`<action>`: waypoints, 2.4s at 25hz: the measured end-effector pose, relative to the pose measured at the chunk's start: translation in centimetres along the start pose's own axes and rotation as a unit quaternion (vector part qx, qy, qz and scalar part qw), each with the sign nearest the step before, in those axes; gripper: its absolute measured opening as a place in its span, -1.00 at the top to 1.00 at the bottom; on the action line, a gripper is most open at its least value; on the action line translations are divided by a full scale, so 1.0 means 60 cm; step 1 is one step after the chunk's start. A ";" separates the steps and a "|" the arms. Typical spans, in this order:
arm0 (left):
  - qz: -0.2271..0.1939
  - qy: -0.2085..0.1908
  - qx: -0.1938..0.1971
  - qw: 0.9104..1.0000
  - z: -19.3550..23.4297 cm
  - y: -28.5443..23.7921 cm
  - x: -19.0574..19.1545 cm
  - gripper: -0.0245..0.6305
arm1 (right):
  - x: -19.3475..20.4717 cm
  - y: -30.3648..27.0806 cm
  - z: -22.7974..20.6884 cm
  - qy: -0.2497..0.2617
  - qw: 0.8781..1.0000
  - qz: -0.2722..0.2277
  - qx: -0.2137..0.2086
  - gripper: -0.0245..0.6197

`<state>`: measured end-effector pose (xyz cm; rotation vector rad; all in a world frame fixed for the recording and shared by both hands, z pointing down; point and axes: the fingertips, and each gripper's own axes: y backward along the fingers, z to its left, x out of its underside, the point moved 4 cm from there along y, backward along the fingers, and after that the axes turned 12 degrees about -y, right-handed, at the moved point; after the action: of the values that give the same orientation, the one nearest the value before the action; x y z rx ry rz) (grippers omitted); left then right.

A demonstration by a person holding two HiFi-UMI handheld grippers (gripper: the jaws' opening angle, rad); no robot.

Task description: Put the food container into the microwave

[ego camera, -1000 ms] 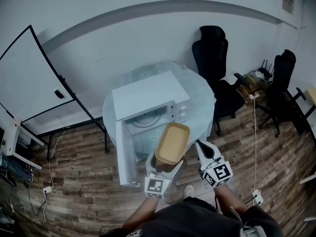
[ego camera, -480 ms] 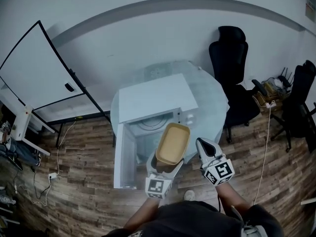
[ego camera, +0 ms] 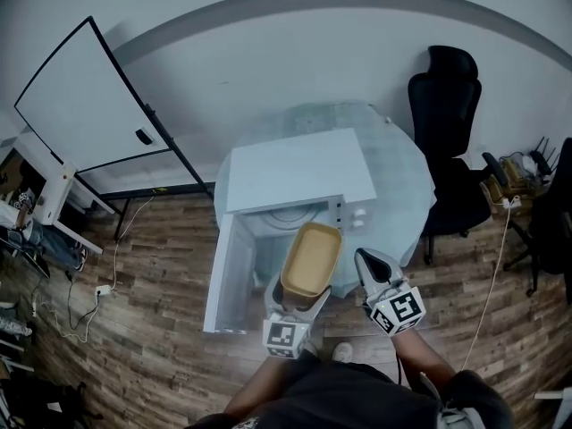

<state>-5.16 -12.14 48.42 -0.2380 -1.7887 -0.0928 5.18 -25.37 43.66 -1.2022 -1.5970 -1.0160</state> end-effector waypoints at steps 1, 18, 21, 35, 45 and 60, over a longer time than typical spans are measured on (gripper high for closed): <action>0.006 0.009 -0.005 1.000 0.004 -0.001 0.008 -0.60 | 0.002 -0.007 -0.002 -0.001 1.000 0.003 -0.003 0.92; 0.059 0.031 -0.034 0.997 0.107 -0.051 0.128 -0.60 | 0.092 -0.150 -0.028 0.000 0.997 0.072 -0.015 0.92; 0.065 0.035 -0.033 0.997 0.124 -0.056 0.146 -0.59 | 0.108 -0.172 -0.030 -0.001 0.996 0.084 -0.015 0.92; 0.077 0.051 -0.030 0.995 0.195 -0.097 0.220 -0.59 | 0.181 -0.258 -0.040 0.005 0.990 0.138 -0.008 0.92; 0.099 0.067 -0.052 0.991 0.200 -0.134 0.260 -0.59 | 0.235 -0.294 -0.060 -0.018 0.984 0.173 -0.035 0.92; 0.115 0.062 -0.087 0.988 0.246 -0.193 0.308 -0.60 | 0.309 -0.338 -0.090 -0.033 0.976 0.207 -0.060 0.92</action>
<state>-25.61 -18.59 63.70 -0.5508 -1.6197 -0.0955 -16.60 -29.65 60.74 -1.5857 -1.2710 -0.8144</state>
